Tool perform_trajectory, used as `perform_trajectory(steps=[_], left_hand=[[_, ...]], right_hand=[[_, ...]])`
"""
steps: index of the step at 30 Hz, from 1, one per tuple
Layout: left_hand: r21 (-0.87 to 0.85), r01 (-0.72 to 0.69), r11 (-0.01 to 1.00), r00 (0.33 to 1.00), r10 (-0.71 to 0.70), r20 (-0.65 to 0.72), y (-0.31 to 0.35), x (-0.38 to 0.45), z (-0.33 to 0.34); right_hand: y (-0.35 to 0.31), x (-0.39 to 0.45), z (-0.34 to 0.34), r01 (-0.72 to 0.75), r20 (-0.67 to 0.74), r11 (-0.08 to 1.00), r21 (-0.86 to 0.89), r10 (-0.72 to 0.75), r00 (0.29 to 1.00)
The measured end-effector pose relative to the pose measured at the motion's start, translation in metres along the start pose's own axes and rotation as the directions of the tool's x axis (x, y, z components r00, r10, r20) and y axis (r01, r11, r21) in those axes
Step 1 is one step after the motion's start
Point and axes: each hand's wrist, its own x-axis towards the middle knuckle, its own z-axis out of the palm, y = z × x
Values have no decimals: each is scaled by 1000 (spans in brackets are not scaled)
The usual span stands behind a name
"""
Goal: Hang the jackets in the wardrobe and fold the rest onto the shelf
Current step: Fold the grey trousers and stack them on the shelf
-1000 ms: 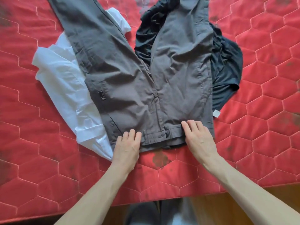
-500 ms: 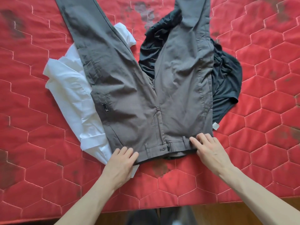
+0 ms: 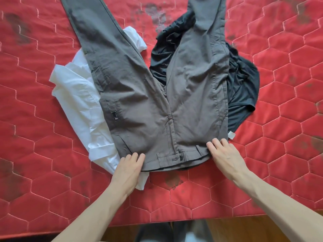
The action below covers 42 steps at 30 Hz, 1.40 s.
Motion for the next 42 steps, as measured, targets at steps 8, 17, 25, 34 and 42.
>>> perform_trajectory(steps=[8,17,25,34,42], left_hand=[[-113,-57,992,998,53,-39,-14,-26,-81],[-143,-69,987,947,20,-319,-12,-105,-200],[-736,-70,674,824,-377,-423,-26,-176,-320],[-871,-398,289,686,-537,-491,-33,-185,-501],[-737,-611,290,482,-602,-637,15,-197,-640]], right_hand=[[38,-27,-95,78,101,993,93,-88,991],[59,-69,-244,68,13,929,363,-78,997],[72,-115,-383,-37,-193,789,613,196,961],[96,-93,-557,37,-395,587,809,496,773],[85,-95,-703,212,-517,493,844,641,567]])
